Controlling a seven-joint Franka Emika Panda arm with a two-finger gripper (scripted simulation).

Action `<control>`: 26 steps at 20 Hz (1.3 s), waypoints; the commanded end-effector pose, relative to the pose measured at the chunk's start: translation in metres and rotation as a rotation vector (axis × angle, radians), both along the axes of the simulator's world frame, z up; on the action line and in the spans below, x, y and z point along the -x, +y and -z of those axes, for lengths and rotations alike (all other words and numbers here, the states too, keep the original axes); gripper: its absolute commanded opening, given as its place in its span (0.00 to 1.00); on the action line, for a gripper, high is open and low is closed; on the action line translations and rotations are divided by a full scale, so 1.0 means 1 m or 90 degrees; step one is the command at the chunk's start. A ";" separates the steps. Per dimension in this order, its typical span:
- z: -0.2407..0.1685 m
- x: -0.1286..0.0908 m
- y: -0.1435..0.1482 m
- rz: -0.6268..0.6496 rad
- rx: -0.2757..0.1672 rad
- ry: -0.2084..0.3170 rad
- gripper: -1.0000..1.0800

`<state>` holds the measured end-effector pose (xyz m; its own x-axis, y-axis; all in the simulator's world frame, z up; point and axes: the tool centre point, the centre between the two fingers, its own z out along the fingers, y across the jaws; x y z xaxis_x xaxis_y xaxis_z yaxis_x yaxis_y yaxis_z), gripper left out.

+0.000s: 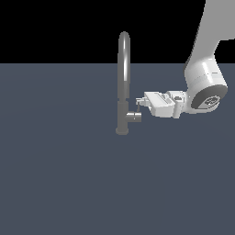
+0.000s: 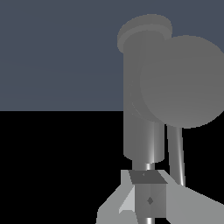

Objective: Turn on the faucet by rotating a designated handle.

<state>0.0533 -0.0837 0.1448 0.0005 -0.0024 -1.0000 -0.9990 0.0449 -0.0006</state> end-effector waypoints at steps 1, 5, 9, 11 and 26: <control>0.000 0.005 0.000 0.000 0.000 0.000 0.00; 0.000 0.016 0.000 -0.001 -0.001 0.000 0.00; 0.000 0.027 0.001 -0.001 -0.001 0.000 0.00; 0.000 0.033 0.001 -0.002 -0.001 0.000 0.00; 0.013 0.058 0.003 -0.001 0.001 -0.011 0.00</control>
